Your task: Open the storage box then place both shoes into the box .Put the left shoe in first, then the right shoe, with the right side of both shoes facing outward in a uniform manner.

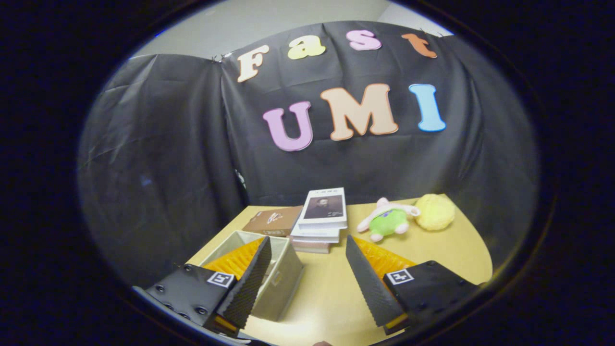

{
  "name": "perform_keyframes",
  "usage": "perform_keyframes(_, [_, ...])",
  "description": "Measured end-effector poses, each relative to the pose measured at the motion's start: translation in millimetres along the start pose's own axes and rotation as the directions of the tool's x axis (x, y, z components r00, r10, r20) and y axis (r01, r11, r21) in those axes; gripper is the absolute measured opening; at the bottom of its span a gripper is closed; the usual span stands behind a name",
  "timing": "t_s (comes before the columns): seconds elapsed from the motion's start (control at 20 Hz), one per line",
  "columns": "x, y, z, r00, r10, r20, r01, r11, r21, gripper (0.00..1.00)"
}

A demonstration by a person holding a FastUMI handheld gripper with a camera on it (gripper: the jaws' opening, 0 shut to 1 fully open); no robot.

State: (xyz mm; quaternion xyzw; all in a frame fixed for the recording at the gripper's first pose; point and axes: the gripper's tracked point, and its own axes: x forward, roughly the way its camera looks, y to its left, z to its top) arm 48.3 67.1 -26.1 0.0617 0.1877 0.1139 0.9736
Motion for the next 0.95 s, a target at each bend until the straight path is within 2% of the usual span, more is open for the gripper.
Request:
perform_keyframes(0.2, [-17.5,-51.9,15.1,0.992,-0.070,0.102,0.076,0.995,-0.058,0.99])
perform_keyframes(0.5, [-49.2,-111.0,20.9,0.976,-0.152,0.157,0.164,0.984,-0.065,0.98])
perform_keyframes(0.95, [-66.2,-133.5,31.5,0.961,-0.183,0.209,0.199,0.978,-0.057,0.98])
